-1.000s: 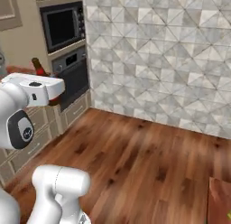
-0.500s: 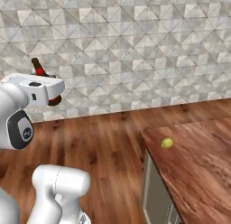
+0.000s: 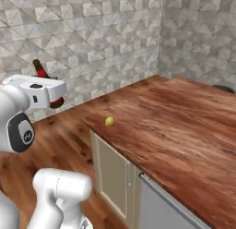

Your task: Open the cabinet directly in front. Then move the beer and the mug to the dining counter with the jar on it.

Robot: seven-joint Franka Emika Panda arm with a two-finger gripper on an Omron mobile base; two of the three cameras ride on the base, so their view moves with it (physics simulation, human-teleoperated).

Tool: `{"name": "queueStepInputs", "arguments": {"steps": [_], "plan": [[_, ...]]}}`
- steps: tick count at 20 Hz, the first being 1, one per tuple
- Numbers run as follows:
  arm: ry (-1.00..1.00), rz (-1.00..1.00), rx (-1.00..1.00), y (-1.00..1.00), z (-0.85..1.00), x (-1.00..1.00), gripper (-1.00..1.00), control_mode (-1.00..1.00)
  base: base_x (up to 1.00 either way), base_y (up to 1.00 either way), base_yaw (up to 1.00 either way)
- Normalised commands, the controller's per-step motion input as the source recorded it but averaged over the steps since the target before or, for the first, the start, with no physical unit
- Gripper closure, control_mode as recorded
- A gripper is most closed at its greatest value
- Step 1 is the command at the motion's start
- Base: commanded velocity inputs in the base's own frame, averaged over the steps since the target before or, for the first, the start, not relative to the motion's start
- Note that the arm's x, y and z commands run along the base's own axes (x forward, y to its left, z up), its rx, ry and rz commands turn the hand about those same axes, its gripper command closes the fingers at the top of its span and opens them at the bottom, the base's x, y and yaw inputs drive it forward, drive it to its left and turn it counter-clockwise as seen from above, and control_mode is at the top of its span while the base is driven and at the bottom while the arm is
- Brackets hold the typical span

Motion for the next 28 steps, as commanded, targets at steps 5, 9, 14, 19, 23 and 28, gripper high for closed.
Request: {"name": "queueStepInputs", "arguments": {"steps": [5,9,14,19,23,28], "plan": [[0.00,0.00,0.00,0.00,0.00,0.00,1.00,1.00,-0.26,-0.56,-0.71],[0.00,0.00,0.00,0.00,0.00,0.00,1.00,1.00,-0.28,-0.61,-0.68],[0.00,0.00,0.00,0.00,0.00,0.00,1.00,1.00,-0.08,-0.26,-0.37],[0.00,0.00,0.00,0.00,0.00,0.00,1.00,1.00,0.00,-0.18,0.04],[0.00,0.00,0.00,0.00,0.00,0.00,1.00,1.00,-0.18,-0.97,0.07],[0.00,0.00,0.00,0.00,0.00,0.00,1.00,1.00,-0.45,-0.73,-0.02]]}}
